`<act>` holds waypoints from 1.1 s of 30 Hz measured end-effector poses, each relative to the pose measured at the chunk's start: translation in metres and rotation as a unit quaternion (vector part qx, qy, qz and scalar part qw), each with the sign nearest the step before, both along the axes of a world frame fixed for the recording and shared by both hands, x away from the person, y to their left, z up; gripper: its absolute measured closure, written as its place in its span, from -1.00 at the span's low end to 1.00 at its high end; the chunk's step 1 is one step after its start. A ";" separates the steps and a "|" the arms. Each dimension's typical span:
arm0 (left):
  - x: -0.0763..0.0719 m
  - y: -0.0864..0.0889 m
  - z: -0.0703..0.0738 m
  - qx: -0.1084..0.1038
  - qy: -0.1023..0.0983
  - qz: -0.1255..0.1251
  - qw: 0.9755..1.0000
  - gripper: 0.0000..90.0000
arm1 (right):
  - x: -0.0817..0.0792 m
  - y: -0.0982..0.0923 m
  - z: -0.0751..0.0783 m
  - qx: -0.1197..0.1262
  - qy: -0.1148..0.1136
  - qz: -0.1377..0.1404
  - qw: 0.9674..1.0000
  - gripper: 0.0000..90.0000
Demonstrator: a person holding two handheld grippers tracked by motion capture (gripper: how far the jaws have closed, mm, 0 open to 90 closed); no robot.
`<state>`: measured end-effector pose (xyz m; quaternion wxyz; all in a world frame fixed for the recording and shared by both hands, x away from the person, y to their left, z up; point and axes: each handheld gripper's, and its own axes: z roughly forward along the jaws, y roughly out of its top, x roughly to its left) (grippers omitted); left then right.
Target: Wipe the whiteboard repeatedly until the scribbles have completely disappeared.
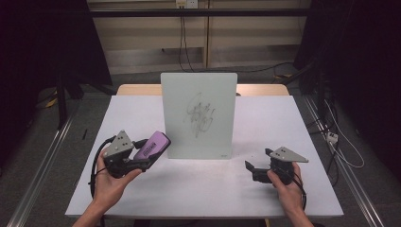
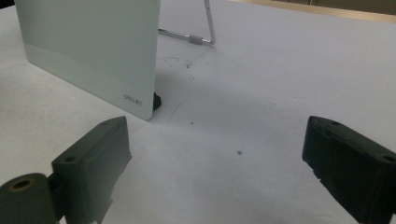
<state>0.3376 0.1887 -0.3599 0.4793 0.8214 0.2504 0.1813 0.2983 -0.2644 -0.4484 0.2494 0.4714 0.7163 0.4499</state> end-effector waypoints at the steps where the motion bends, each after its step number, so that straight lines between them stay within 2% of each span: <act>1: 0.000 -0.002 0.001 -0.001 -0.001 -0.002 1.000 -0.09 | 0.000 0.000 0.000 0.000 0.001 0.000 1.000 -0.83; 10: 0.007 -0.024 0.009 0.012 -0.016 -0.013 1.000 -0.09 | 0.000 -0.001 0.000 -0.002 -0.001 0.001 1.000 -0.83; 14: 0.009 -0.032 0.013 0.004 -0.023 -0.017 1.000 -0.09 | 0.000 -0.001 0.000 -0.002 -0.003 0.001 1.000 -0.83; 19: 0.010 -0.039 0.019 0.005 -0.029 -0.022 0.999 -0.09 | 0.000 -0.001 0.001 -0.002 -0.004 0.002 1.000 -0.83; 24: 0.014 -0.045 0.028 0.006 -0.038 -0.026 0.999 -0.09 | -0.001 -0.001 0.001 -0.002 -0.004 0.003 1.000 -0.83; 26: 0.015 -0.044 0.032 -0.004 -0.040 -0.024 0.999 -0.09 | -0.001 -0.001 0.001 -0.002 -0.004 0.002 1.000 -0.83; 33: 0.020 -0.045 0.046 -0.002 -0.058 -0.018 0.998 -0.08 | -0.001 -0.002 0.001 -0.001 -0.004 0.002 1.000 -0.83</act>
